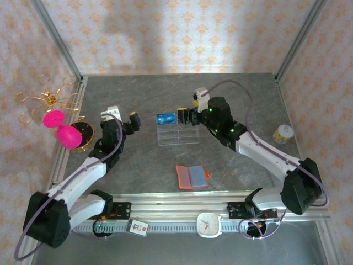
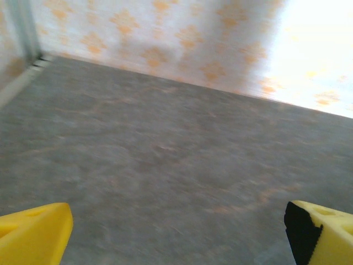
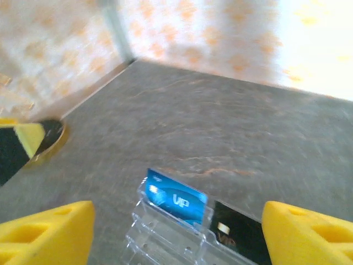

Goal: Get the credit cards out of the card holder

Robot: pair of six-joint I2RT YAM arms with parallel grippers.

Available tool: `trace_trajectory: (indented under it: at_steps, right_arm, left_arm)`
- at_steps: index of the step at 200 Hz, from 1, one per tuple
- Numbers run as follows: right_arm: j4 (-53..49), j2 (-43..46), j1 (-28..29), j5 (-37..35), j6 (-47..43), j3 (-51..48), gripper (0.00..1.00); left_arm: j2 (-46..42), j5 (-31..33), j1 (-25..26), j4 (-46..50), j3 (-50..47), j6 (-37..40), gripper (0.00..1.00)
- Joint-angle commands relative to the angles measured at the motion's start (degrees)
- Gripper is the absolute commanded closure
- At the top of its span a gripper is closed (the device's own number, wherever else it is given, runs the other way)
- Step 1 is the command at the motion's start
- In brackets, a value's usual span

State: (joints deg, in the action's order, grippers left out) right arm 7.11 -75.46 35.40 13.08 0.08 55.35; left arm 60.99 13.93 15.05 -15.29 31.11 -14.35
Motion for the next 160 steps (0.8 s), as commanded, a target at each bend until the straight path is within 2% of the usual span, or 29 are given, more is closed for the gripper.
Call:
trace_trajectory:
  at_steps: [1, 10, 25, 50, 65, 77, 91, 107, 110, 119, 133, 149, 160]
  right_arm:
    - [5.3, 4.9, -0.3, -17.9, 9.1, -3.3, 0.05]
    - [4.7, 6.8, -0.3, -21.0, 9.9, -4.2, 0.00]
    - [4.4, 10.0, -0.3, -25.8, 12.0, -6.0, 0.00]
    - [7.5, 16.2, -0.3, -27.0, 10.1, -11.0, 0.00]
    - [6.3, 18.8, -0.3, -31.5, 10.0, -12.3, 0.00]
    - [5.5, 20.4, -0.4, -37.1, 11.1, -13.1, 0.00]
    - [6.4, 22.3, -0.5, -39.6, 9.1, -14.9, 0.00]
    - [8.8, 24.4, -0.8, -43.5, 6.3, -17.3, 0.00]
    - [9.7, 24.9, -0.9, -44.2, 5.5, -17.9, 0.00]
    - [11.9, 25.9, -2.2, -46.5, 4.6, -20.0, 0.00]
    - [14.8, 27.1, -6.8, -46.1, 3.9, -23.5, 0.00]
    - [18.4, 27.3, -13.6, -44.5, 4.3, -28.4, 0.00]
    - [22.2, 26.8, -18.1, -43.3, 4.7, -32.2, 0.00]
  left_arm:
    - [5.9, 4.2, -5.8, -7.1, 1.5, 7.6, 0.00]
    - [9.0, 2.9, -8.3, -9.0, 0.7, 9.1, 0.00]
    - [12.7, 3.0, -10.2, -15.8, -3.0, 11.2, 0.00]
    - [15.8, -0.5, -12.8, -34.5, -11.8, 12.0, 0.00]
    - [19.4, -2.1, -13.7, -45.8, -14.7, 13.5, 0.00]
    - [21.2, -5.5, -15.1, -42.6, -12.1, 10.9, 0.00]
    - [24.6, -9.6, -15.3, -47.3, -12.6, 12.2, 0.00]
    - [24.7, -11.0, -15.8, -53.0, -16.7, 11.9, 0.00]
    - [25.2, -10.8, -15.8, -56.5, -17.8, 11.9, 0.00]
    - [28.2, -9.7, -15.8, -67.5, -21.0, 12.2, 0.00]
    - [25.2, -5.7, -15.8, -58.7, -19.7, 9.8, 0.00]
    - [27.5, -3.4, -15.4, -66.3, -21.1, 10.5, 0.01]
    - [26.0, -1.2, -15.2, -65.3, -22.0, 9.5, 0.01]
